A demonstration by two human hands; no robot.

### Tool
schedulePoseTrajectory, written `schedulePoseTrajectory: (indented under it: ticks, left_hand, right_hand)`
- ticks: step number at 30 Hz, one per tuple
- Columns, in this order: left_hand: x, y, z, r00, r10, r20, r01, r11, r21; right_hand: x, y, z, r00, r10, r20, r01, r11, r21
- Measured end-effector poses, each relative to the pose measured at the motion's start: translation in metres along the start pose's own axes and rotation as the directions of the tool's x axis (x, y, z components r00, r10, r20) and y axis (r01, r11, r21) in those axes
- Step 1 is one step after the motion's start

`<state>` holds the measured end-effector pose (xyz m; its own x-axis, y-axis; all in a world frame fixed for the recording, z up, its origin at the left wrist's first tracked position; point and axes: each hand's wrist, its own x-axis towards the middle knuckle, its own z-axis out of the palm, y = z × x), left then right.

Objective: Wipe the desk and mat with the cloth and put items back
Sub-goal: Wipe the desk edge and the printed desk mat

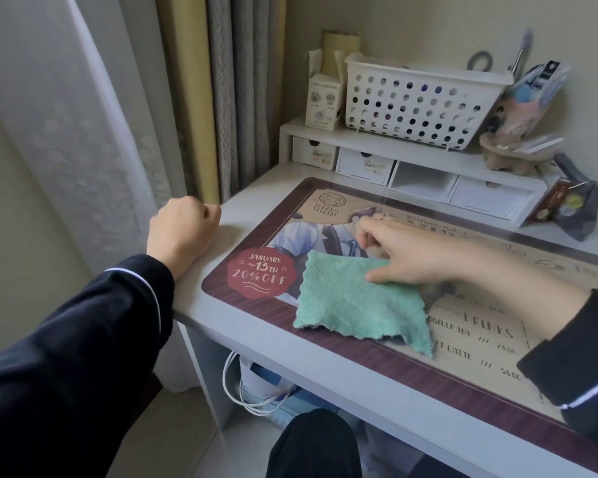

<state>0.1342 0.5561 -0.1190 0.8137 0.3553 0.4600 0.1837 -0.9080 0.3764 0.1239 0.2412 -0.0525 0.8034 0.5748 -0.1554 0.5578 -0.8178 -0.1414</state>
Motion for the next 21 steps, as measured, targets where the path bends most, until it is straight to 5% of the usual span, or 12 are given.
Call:
schedulePoseTrajectory:
  ticks: [4, 16, 19, 21]
  left_hand:
    - [-0.001, 0.000, 0.000, 1.000, 0.006, -0.008, -0.006, 1.000, -0.003]
    - [-0.003, 0.002, -0.003, 1.000, 0.010, -0.009, -0.010, 1.000, -0.012]
    - [-0.003, 0.002, -0.002, 1.000, 0.009, -0.010, -0.009, 1.000, -0.011]
    - [-0.003, 0.002, -0.002, 1.000, 0.008, -0.008, -0.008, 1.000, -0.012]
  right_hand:
    - [-0.015, -0.008, 0.008, 0.995, -0.096, 0.036, 0.092, 0.990, 0.103]
    - [-0.028, -0.016, 0.027, 0.999, -0.007, -0.036, 0.014, 0.983, 0.183]
    - [-0.031, -0.017, 0.010, 0.993, -0.121, -0.006, 0.114, 0.919, 0.379]
    - [-0.032, -0.017, -0.002, 0.989, -0.146, -0.017, 0.124, 0.773, 0.622]
